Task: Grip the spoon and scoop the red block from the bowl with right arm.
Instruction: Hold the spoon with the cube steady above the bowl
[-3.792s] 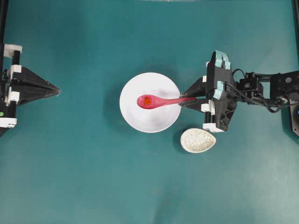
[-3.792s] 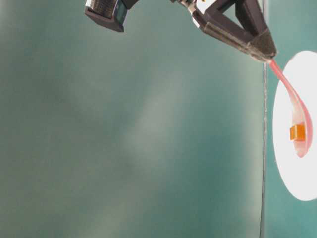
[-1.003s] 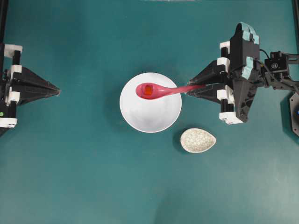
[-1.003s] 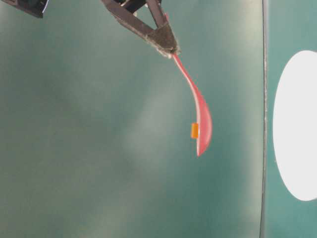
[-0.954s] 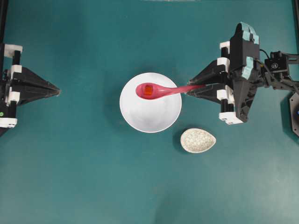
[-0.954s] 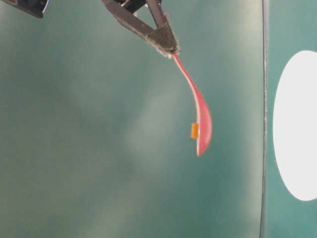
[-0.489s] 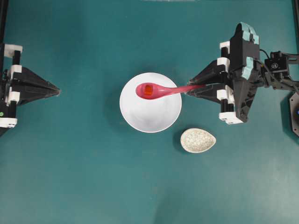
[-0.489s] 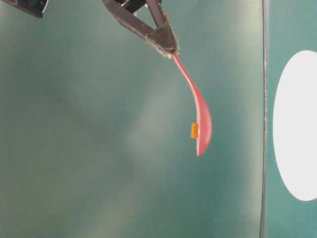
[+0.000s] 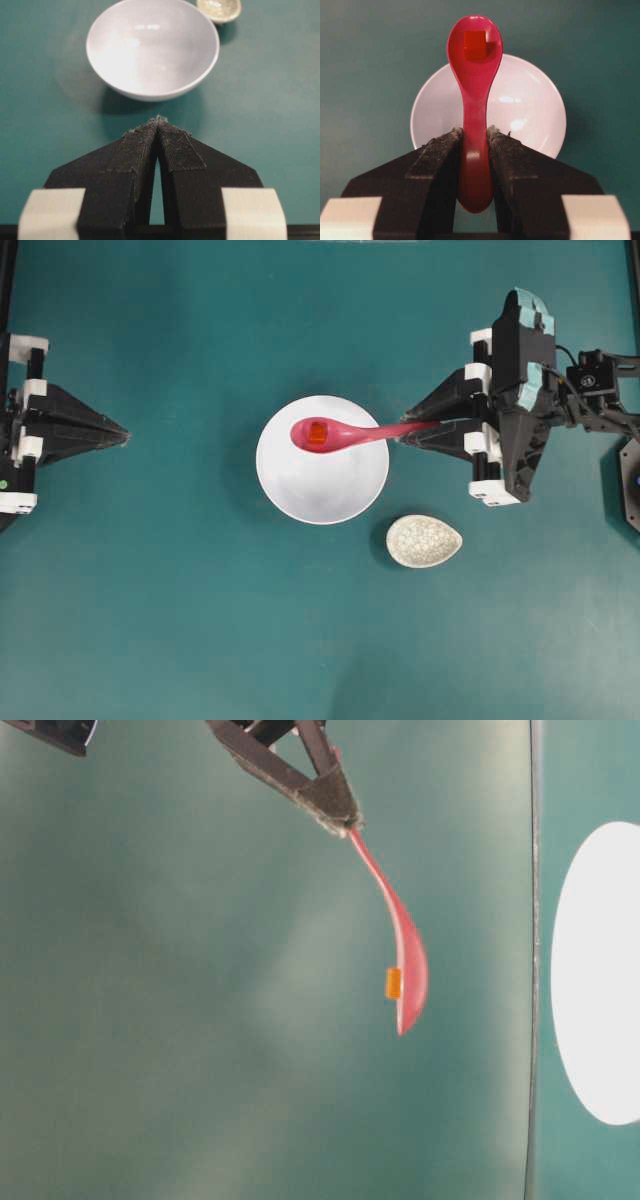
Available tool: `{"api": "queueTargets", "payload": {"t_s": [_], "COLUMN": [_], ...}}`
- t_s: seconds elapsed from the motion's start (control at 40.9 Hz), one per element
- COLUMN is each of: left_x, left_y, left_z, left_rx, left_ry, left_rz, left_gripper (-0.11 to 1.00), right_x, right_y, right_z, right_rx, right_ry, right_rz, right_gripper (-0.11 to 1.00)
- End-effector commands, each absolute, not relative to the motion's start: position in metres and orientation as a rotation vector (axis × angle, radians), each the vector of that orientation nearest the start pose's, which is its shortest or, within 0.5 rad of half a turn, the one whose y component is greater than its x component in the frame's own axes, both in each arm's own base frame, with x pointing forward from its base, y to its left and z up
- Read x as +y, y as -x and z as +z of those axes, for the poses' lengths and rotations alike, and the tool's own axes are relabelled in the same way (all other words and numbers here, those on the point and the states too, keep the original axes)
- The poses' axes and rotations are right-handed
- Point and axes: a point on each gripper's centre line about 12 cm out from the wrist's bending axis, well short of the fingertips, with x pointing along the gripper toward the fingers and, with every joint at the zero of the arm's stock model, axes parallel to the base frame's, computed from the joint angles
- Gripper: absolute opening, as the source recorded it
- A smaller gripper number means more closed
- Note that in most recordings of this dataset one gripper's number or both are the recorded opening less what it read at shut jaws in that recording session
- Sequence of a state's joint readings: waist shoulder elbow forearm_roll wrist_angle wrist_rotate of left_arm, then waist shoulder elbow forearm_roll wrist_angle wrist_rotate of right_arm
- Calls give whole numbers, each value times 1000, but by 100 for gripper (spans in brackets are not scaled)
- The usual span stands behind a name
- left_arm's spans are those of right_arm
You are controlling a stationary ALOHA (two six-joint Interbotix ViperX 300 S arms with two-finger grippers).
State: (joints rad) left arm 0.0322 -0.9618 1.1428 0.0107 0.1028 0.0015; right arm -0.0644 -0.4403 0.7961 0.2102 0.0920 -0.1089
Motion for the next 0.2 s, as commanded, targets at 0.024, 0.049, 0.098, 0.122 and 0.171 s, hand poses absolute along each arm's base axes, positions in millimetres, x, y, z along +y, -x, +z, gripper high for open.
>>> {"api": "queueTargets", "payload": {"t_s": [0.024, 0.049, 0.098, 0.122, 0.171], "left_x": [7, 7, 7, 7, 7], "left_y": [-199, -199, -199, -199, -199], "left_z": [265, 265, 265, 265, 264], "left_rx": [269, 269, 270, 270, 272], "left_ry": [-9, -9, -9, -8, -9], "left_rz": [33, 33, 33, 33, 33], "left_gripper": [0, 0, 0, 0, 0], "right_x": [-18, -18, -18, -19, -18], "right_y": [-315, -315, -315, -315, -315], "right_z": [285, 285, 284, 284, 284], "right_rx": [394, 394, 396, 396, 396], "right_ry": [-114, -112, -113, -111, -111], "right_rz": [-66, -65, -65, -66, -65], "right_gripper": [25, 25, 25, 25, 25]}}
